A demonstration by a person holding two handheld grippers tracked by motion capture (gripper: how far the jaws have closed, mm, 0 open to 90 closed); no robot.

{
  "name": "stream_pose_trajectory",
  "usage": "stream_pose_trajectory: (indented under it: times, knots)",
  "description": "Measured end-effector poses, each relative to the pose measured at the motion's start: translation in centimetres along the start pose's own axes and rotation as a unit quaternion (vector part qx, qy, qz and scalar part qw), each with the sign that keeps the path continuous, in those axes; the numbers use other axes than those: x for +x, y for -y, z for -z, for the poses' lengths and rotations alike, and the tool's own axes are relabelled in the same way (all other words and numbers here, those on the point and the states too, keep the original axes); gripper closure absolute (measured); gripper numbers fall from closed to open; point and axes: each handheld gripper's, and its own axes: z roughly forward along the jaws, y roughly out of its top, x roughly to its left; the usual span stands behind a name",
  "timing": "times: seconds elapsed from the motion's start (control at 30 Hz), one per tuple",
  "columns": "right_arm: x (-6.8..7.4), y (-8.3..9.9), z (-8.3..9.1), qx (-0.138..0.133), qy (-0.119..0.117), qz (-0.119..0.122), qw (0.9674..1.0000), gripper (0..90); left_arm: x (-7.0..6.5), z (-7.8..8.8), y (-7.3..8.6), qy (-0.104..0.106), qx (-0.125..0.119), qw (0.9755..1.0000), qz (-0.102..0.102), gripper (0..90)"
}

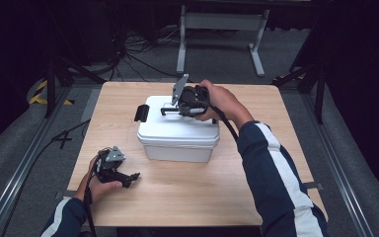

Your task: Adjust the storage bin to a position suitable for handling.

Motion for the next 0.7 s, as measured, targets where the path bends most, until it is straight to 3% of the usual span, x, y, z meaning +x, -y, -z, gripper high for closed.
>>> stream_pose_trajectory:
  times: [0.23, 0.27, 0.7]
  knots:
    - [0.0, 0.3, 0.8, -0.022, 0.005, -0.004, 0.9997, 84.3, 0.0, 0.0, 0.0, 0.000, -0.001, 1.0000, 0.000, 2.7]
    - [0.0, 0.4, 0.9, -0.023, 0.005, -0.003, 0.9997, 84.3, 0.0, 0.1, 0.0, -0.001, 0.000, 1.0000, -0.006, 2.9]
    - [0.4, 1.1, 2.7, -0.039, 0.016, 0.010, 0.9991, 84.3, 0.0, 0.1, 0.1, 0.005, 0.001, 1.0000, 0.000, 3.1]
